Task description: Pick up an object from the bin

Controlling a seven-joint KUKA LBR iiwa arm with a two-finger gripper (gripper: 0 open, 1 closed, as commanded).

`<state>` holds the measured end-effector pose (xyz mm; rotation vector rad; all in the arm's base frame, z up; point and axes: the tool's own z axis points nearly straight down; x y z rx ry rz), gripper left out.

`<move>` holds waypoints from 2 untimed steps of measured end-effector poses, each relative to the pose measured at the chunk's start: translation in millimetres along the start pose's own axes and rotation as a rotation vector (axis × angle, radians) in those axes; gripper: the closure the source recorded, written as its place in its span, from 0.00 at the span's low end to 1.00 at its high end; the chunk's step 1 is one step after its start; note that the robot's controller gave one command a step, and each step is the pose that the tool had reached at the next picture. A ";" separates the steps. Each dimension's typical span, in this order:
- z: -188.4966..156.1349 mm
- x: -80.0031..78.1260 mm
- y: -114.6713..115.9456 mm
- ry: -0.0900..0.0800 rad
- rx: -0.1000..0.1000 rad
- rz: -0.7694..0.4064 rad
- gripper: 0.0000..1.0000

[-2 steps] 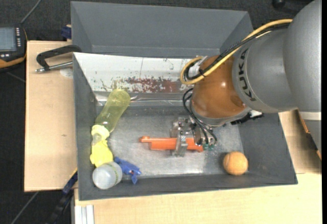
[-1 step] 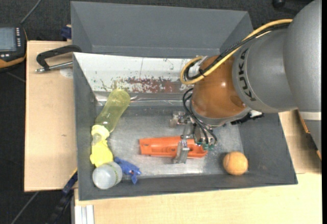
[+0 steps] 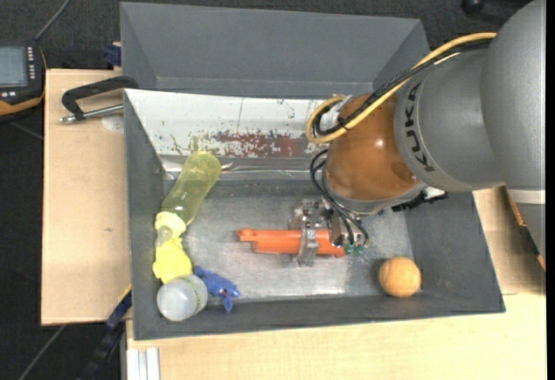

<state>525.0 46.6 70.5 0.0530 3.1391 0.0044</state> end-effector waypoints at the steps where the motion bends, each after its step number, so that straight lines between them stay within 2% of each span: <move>1: 0.0 0.0 0.0 0.000 0.000 0.000 1.00; 2: -40.6 4.5 4.0 0.005 0.000 0.008 1.00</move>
Offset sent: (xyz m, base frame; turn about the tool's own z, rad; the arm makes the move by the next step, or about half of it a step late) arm -0.0070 0.0129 0.1269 0.0220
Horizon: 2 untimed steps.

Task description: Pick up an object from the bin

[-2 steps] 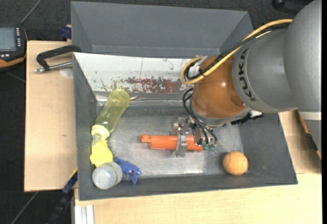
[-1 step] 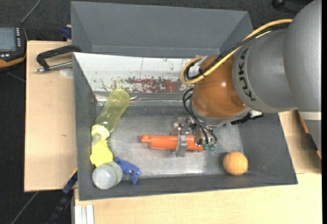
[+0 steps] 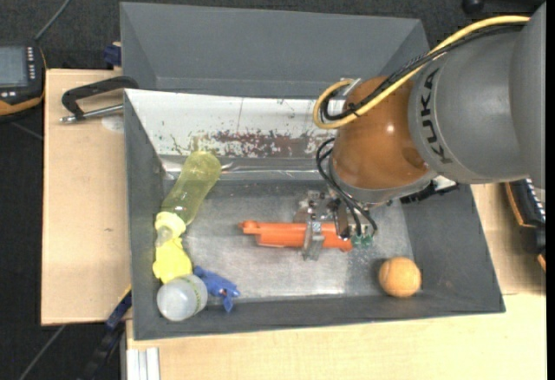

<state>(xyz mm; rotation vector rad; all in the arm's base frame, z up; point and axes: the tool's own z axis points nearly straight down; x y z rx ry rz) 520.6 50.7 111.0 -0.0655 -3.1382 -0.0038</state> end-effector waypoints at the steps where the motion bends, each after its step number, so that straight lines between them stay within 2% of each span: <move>1: 40.8 -7.0 50.4 -0.005 -0.002 -0.117 1.00; 2: 40.6 -7.2 50.4 -0.005 -0.002 -0.117 1.00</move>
Offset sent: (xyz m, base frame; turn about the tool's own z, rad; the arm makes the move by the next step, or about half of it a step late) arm 0.0000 0.0000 0.0000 0.0000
